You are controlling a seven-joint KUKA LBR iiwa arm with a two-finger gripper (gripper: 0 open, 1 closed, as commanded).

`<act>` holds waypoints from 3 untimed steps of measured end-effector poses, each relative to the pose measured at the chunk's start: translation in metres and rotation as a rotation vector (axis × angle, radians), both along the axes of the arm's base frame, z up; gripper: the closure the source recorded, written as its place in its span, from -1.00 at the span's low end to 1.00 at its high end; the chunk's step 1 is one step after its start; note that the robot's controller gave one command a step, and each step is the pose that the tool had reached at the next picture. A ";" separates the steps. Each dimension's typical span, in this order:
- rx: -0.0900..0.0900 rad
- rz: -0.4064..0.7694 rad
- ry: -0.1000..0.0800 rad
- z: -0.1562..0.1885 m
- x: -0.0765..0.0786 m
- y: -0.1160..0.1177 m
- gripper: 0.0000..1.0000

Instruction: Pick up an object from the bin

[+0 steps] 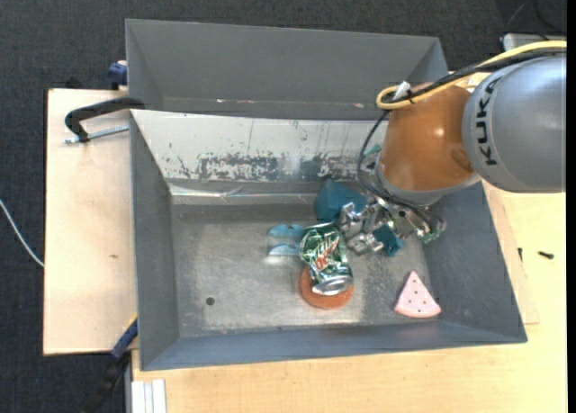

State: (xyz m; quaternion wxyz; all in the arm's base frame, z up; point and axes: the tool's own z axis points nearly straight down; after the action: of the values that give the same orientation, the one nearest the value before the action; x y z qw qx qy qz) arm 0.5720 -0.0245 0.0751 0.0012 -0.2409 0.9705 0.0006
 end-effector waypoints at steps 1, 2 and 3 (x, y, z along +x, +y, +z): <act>-0.003 0.001 0.012 -0.003 -0.004 -0.001 -1.00; -0.002 0.000 0.001 0.000 0.000 -0.001 1.00; -0.003 0.002 0.012 -0.003 -0.004 -0.002 -1.00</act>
Offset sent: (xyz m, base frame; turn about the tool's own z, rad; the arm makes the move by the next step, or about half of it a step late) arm 0.0000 0.0000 0.0000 0.0000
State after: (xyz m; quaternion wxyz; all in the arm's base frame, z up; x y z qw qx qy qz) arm 0.5683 -0.0261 0.0724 -0.0052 -0.2419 0.9703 0.0005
